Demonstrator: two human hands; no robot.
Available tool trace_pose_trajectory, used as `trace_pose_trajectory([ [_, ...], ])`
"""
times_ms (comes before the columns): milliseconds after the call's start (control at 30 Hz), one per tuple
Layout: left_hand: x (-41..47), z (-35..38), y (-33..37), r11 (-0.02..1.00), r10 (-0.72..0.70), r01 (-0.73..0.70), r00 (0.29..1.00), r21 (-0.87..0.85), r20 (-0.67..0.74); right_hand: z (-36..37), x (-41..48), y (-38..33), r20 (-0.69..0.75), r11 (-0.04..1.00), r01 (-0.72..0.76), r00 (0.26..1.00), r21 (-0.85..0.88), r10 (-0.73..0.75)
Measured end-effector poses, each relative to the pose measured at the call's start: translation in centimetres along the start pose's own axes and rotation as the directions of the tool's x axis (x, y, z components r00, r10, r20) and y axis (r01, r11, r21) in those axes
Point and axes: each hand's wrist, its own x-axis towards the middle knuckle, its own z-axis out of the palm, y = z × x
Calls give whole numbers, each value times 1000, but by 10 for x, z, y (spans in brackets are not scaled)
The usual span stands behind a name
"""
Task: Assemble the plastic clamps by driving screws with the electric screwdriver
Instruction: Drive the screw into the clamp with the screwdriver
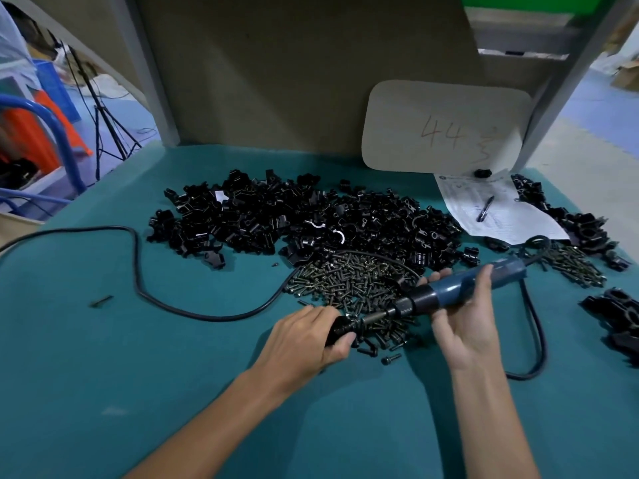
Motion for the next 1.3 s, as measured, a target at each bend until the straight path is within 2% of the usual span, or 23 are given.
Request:
trace_pose_trajectory([
  [100,-1,-1,-1,1000,-11,11,1000,4,10,1,2,2,-1,999,9,1000,-50,-9],
  [167,-1,-2,-1,1000,-18,18,998,7,65,0,1,4,4,999,11,1000,-31,-11],
  [367,-3,1,-1,999,37,-32,984,-31,177,-1,3,5,63,997,-70,995,-11,71],
  [600,-5,-4,-3,986,48,-17,983,-168,180,-2,2,10,205,982,-106,976,158,72],
  [733,-3,-3,-6,978,19,19,984,-206,178,-5,-1,10,263,978,-122,962,172,74],
  [833,-3,-2,-5,978,-28,59,987,-198,156,-5,-2,12,191,992,-93,979,87,75],
  [1033,-4,3,-4,1000,-4,2,997,30,79,-2,-4,11,44,991,-11,999,-130,16],
  [1300,-5,5,-5,996,34,-31,999,78,-29,-1,-9,15,-48,982,34,998,-186,-43],
])
